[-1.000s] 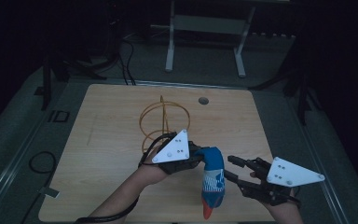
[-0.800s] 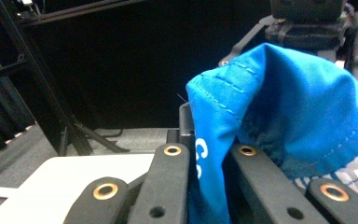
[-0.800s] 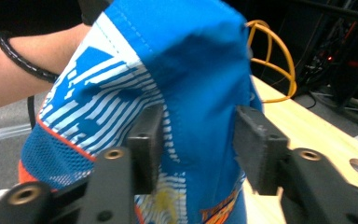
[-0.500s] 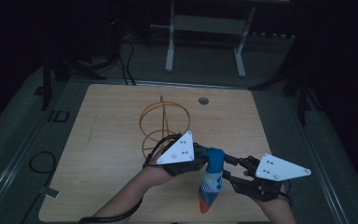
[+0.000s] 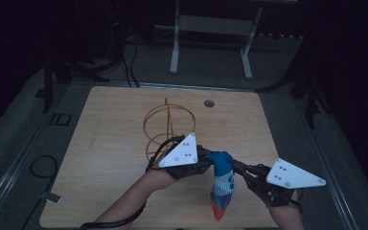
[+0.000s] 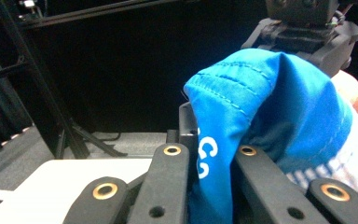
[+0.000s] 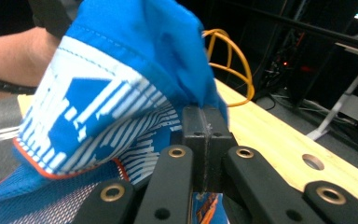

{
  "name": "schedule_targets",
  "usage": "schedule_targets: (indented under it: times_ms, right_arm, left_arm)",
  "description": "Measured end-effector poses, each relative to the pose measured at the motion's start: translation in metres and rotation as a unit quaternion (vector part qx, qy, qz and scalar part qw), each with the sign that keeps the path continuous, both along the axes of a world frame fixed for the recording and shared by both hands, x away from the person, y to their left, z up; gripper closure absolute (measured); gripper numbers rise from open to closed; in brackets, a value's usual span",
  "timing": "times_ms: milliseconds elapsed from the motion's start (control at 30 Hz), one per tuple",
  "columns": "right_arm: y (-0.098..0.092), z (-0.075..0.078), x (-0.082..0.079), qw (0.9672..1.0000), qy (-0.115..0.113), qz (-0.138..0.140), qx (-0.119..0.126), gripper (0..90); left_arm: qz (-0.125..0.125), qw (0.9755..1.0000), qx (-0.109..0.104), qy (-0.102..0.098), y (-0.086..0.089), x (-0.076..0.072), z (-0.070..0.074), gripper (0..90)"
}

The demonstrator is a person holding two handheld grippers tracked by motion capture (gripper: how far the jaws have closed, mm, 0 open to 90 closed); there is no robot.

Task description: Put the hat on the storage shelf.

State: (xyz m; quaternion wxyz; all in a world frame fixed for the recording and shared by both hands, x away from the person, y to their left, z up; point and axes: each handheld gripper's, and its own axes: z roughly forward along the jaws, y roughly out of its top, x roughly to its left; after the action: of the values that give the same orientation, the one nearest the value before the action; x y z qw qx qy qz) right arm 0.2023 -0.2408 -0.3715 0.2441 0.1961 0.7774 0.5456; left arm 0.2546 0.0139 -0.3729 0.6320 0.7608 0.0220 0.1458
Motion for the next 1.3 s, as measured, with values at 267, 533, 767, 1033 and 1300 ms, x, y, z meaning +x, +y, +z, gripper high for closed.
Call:
schedule_targets:
  times_ms: [267,533,767,1033,1300]
  right_arm:
    - [-0.010,0.006,-0.001,0.9996,-0.014,-0.018,0.014,90.0]
    - [-0.022,0.018,0.006,0.9986,-0.021,-0.034,0.034,90.0]
    - [-0.026,0.031,0.006,0.9974,-0.043,-0.048,0.032,90.0]
    - [-0.026,0.044,0.017,0.9960,-0.054,-0.059,0.039,90.0]
    - [-0.011,0.069,0.041,0.9946,-0.071,-0.067,0.034,90.0]
  left_arm:
    - [0.004,0.9998,-0.008,0.017,0.006,0.001,0.000,69.4]
    - [0.047,0.9987,-0.008,0.015,0.020,-0.002,0.000,44.7]
    - [0.124,0.9917,-0.020,0.026,0.046,-0.001,-0.004,44.7]
    - [0.149,0.9878,-0.013,0.043,0.080,-0.015,-0.018,29.0]
    - [0.204,0.9764,-0.013,0.070,0.120,-0.028,-0.051,6.3]
